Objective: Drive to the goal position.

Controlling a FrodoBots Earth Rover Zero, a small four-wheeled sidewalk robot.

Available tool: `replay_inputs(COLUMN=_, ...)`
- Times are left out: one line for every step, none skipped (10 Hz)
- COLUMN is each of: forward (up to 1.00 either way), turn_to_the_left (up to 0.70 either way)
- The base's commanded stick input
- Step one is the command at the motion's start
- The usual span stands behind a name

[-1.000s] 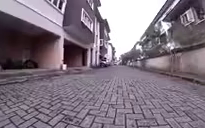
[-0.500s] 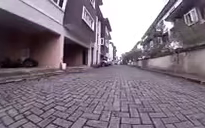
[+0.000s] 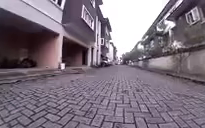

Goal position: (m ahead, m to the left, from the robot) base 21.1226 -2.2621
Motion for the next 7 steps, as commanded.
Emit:
replay_inputs(forward=0.50, turn_to_the_left=0.00)
replay_inputs(forward=0.50, turn_to_the_left=-0.13)
replay_inputs(forward=0.50, turn_to_the_left=-0.42)
replay_inputs(forward=0.50, turn_to_the_left=-0.50)
replay_inputs(forward=0.50, turn_to_the_left=-0.50)
replay_inputs(forward=0.50, turn_to_the_left=-0.50)
replay_inputs(forward=0.50, turn_to_the_left=-0.50)
